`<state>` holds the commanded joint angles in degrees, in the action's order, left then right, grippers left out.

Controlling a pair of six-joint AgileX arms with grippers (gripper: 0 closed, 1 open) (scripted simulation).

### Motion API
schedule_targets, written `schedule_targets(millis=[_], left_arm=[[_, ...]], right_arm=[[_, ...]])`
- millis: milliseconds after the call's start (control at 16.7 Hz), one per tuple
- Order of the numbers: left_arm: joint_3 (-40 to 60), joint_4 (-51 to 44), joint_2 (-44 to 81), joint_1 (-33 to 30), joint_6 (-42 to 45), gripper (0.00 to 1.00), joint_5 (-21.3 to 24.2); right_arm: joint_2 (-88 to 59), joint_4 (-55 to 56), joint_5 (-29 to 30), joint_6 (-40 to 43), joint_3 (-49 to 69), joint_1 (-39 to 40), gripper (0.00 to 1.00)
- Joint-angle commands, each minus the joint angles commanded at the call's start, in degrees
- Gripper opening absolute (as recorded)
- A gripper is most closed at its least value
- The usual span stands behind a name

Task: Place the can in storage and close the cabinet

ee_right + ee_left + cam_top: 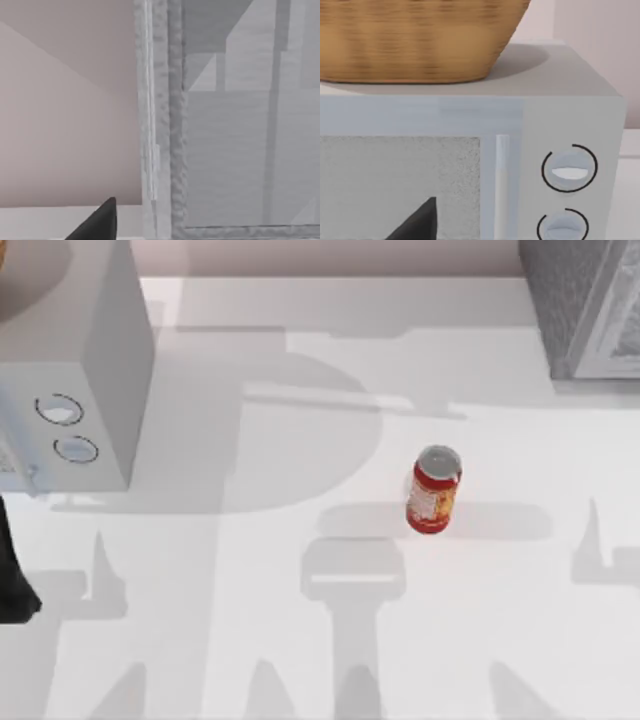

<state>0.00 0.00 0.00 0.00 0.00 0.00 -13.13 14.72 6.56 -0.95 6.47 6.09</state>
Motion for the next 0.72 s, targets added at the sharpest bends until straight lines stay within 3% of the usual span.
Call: schedule_targets(millis=[720], left_arm=[[0.0,0.0,0.0,0.0,0.0,1.0,0.0]], right_arm=[[-60.35,44.6,23.52,0.15,13.66,22.92,1.0]])
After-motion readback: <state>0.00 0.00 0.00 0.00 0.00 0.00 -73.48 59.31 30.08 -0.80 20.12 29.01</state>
